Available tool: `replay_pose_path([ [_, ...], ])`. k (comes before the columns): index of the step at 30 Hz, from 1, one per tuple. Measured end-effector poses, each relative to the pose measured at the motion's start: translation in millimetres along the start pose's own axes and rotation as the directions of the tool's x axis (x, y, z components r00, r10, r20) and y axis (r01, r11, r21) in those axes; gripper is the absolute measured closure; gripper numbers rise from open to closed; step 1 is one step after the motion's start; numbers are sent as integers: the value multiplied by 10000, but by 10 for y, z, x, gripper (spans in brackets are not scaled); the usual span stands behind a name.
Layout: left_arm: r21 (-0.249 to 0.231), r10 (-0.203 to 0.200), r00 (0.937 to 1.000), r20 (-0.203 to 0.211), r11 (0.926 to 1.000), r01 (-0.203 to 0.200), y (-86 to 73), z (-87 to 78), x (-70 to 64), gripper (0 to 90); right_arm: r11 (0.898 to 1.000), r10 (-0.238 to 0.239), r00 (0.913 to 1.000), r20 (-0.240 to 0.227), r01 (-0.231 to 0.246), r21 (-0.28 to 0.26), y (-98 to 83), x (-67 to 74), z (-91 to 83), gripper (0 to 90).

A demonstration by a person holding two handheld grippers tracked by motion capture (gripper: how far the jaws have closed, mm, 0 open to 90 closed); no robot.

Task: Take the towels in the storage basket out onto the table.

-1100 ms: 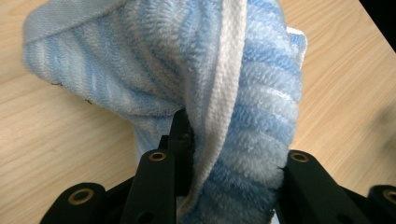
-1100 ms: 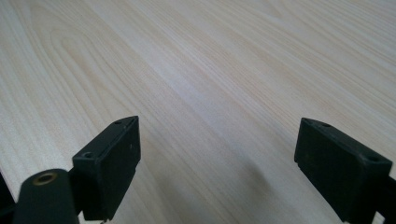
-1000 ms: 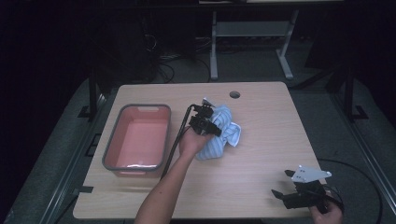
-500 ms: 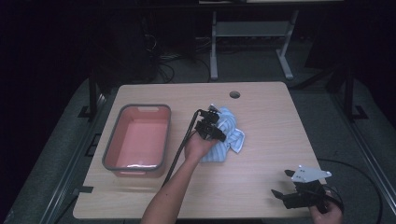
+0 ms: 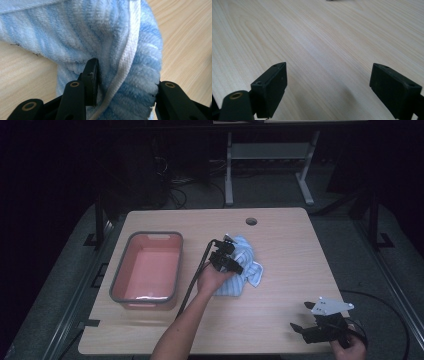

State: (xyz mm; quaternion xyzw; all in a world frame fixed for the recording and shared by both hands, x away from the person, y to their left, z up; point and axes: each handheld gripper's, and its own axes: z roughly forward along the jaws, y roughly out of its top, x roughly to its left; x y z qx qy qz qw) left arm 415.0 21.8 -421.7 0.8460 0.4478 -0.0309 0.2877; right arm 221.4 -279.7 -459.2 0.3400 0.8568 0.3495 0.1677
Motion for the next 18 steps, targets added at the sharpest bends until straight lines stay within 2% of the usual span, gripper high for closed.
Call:
replay_pose_path([
  [7,-147,99,9999,54,9998,-98,3,-23,-17,541,10000,44,10000,-24,-44,-5,-2,-1,1,138],
  [10,-358,30,9999,126,9994,-26,6,-57,-16,539,10000,92,10000,-16,-92,0,-4,-4,4,139],
  [18,-531,77,9998,197,9986,-66,-11,-160,-28,515,10000,68,10000,15,-68,23,-5,-4,3,138],
])
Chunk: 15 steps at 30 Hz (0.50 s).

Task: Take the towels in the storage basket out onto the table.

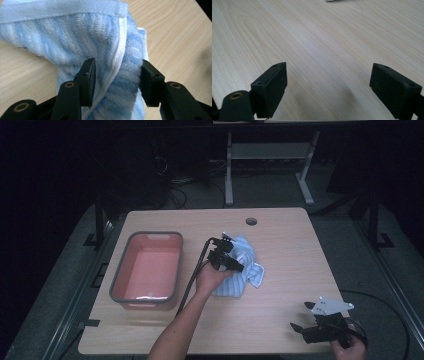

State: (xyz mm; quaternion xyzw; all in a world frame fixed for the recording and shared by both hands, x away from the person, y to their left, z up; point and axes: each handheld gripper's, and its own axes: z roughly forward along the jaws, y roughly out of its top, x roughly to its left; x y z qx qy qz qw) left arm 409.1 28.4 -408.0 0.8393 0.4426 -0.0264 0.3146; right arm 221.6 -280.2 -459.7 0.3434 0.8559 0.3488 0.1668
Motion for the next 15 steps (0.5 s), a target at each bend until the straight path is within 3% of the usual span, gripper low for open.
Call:
replay_pose_path([
  [11,-337,-174,9995,258,9993,183,-97,-113,80,498,10000,22,10000,43,-22,14,-13,-11,-6,139],
  [15,-429,-4,9994,354,9991,19,-124,-181,92,479,10000,17,10000,25,-17,19,-23,-19,-5,138],
])
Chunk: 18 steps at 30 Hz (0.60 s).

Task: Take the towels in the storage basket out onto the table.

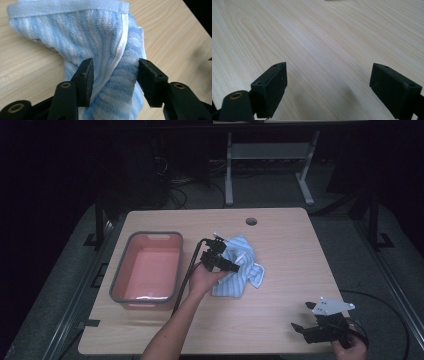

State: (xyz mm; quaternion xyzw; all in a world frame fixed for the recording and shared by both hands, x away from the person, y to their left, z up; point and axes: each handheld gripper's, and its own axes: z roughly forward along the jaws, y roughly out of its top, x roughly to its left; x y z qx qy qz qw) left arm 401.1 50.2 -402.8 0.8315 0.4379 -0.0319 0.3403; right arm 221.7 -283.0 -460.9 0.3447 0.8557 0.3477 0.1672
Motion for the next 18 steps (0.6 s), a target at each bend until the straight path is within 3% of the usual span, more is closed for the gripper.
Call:
replay_pose_path([
  [18,-398,96,9987,501,9992,-76,-180,-227,-11,436,10000,-28,10000,73,28,92,2,-3,8,139],
])
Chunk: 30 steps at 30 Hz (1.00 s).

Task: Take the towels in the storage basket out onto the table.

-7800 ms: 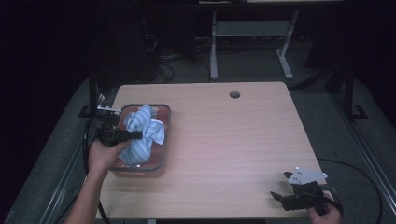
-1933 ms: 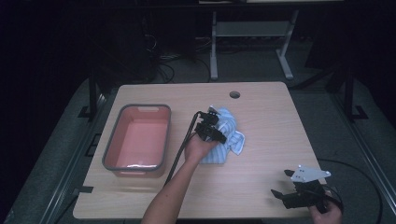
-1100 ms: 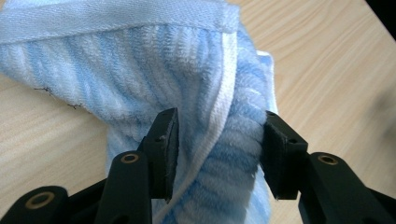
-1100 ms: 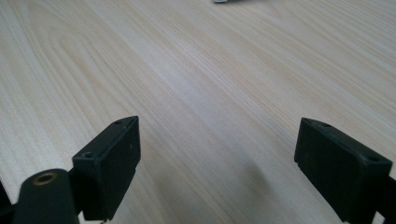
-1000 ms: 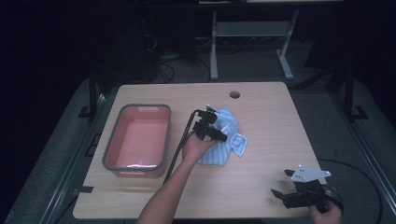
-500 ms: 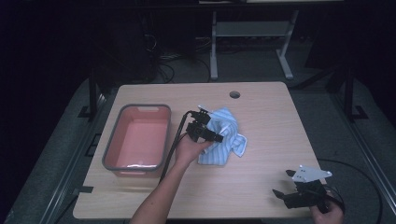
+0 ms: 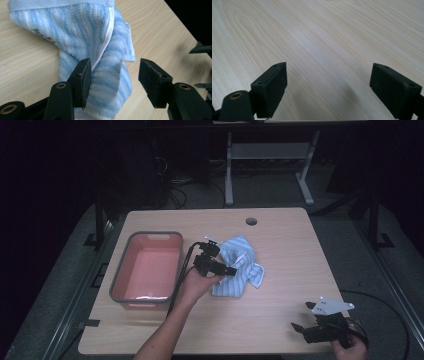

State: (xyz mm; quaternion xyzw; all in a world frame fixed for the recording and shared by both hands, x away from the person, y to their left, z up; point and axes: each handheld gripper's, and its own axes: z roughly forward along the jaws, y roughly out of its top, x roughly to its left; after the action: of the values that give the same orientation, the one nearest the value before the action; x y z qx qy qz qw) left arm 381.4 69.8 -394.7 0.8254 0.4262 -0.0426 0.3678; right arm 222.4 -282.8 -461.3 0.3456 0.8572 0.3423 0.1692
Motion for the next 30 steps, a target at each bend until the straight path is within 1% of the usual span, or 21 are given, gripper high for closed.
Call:
replay_pose_path([
  [6,-76,6,10000,63,10000,-5,-66,-75,-2,419,10000,26,10000,17,-26,59,1,12,14,138],
  [16,-236,-43,9998,183,9997,47,-185,-206,45,405,9999,-29,10000,45,29,104,3,14,15,138],
  [17,-277,-68,9997,219,9996,74,-216,-228,52,403,10000,8,10000,43,-8,84,1,12,11,139],
  [25,-332,-132,9995,300,9993,142,-327,-269,84,386,10000,10,10000,56,-11,95,-1,10,11,138],
  [30,-500,-254,9987,452,9984,277,-420,-315,103,370,9999,29,10000,84,-29,109,-3,9,9,138],
])
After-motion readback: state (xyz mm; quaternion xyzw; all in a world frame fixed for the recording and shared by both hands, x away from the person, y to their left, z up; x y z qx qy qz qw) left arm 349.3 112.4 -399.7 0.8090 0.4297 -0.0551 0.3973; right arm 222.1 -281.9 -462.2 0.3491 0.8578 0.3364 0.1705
